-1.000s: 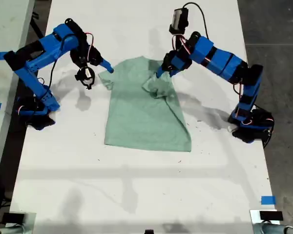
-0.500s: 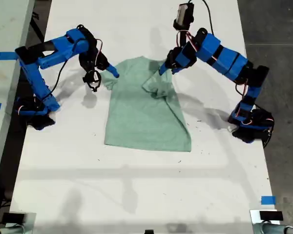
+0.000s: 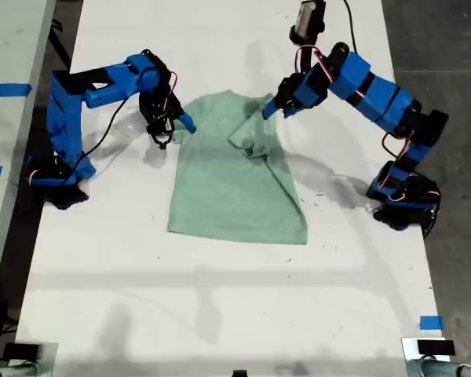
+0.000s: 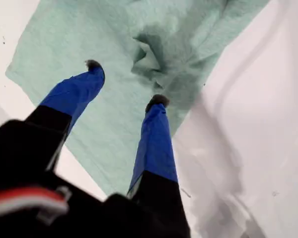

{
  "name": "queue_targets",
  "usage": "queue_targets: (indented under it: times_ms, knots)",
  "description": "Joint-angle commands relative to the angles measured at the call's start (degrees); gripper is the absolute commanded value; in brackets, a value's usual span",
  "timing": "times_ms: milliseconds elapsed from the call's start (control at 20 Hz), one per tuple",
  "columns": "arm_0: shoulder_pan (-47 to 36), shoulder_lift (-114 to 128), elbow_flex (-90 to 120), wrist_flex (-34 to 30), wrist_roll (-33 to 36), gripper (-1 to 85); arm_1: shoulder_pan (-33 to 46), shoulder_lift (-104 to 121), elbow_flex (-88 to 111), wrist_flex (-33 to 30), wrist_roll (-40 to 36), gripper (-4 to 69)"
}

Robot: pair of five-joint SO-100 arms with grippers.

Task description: Fold tshirt

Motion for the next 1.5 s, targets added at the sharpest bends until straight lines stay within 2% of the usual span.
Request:
queue_targets:
  times_ms: [0, 100, 150, 200, 250, 700, 800, 1000, 1300, 1450]
  knots:
    - [-1.8, -2.6, -5.2, 1.0, 0.0, 34.3, -0.3, 6.4, 0.9, 0.2, -1.1, 18.4]
    - [-2.2, -5.7, -7.2, 2.2, -0.2, 25.6, 0.0, 7.8, 2.1, 0.1, -1.1, 18.4]
    - [-2.2, -6.2, -7.4, 2.3, -1.1, 15.6, 0.2, 8.5, 2.8, 0.0, -1.1, 18.5]
    - [-2.2, -6.3, -7.4, 2.3, -1.8, 1.8, 0.4, 9.1, 3.4, -0.1, -1.2, 18.5]
    - [-1.8, -6.3, -7.5, 2.1, -2.1, 0.1, 0.5, 9.5, 4.0, -0.3, -1.2, 18.5]
    - [1.3, 1.1, -5.8, 3.3, -4.0, 0.0, 1.0, 13.0, 9.8, -1.8, -0.7, 18.3]
    - [1.8, 5.8, -6.7, 6.8, -5.7, 0.0, 1.3, 14.1, 11.4, -2.4, -0.6, 18.3]
    - [3.4, 10.2, -10.1, 9.8, -6.4, 0.0, 1.9, 15.0, 13.2, -2.9, -1.0, 18.2]
    - [9.9, 1.8, -27.9, 8.5, -4.0, 0.0, 2.2, 16.7, 16.2, -3.8, -0.9, 18.2]
    - [13.9, -2.6, -32.3, 2.5, -1.8, 0.0, 2.2, 17.1, 17.0, -4.0, -0.8, 18.2]
